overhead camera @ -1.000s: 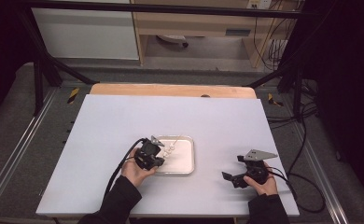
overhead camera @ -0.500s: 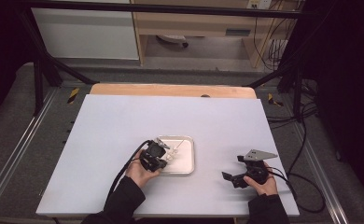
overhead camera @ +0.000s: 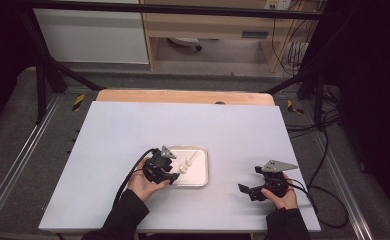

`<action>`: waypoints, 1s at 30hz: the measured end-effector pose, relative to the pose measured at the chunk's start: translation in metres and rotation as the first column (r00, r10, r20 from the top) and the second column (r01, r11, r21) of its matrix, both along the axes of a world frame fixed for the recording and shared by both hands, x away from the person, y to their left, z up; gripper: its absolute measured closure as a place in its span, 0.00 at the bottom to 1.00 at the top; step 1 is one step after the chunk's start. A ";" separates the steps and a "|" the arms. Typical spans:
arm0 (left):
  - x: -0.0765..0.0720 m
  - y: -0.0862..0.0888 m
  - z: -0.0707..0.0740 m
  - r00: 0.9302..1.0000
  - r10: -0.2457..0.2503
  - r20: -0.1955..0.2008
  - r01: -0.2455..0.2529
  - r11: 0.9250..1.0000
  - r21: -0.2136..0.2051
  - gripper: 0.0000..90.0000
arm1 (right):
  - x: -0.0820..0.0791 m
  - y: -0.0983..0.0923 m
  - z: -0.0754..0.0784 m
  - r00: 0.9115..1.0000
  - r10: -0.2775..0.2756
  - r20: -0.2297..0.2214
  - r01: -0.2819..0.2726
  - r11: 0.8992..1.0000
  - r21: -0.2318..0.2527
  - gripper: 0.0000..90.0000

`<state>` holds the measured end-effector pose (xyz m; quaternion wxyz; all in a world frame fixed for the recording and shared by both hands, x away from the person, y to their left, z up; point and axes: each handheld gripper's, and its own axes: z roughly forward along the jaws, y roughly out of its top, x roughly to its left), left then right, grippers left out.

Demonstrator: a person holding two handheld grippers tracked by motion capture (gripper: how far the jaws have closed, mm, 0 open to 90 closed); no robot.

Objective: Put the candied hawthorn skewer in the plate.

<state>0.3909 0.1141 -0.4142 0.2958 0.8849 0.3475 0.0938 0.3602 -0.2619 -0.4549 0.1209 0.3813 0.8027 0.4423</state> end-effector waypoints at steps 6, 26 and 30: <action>-0.006 0.023 0.006 0.999 -0.006 0.043 0.007 0.999 -0.032 0.34 | 0.000 -0.001 0.000 1.000 -0.004 0.001 0.004 1.000 -0.001 0.01; -0.039 0.123 -0.014 0.992 0.087 0.093 -0.074 0.988 -0.137 0.11 | 0.000 0.000 -0.002 1.000 0.002 -0.009 -0.002 1.000 -0.016 0.01; -0.045 0.137 -0.024 0.989 0.114 0.092 -0.099 0.983 -0.155 0.11 | 0.000 0.000 -0.003 1.000 0.003 -0.012 -0.003 1.000 -0.024 0.01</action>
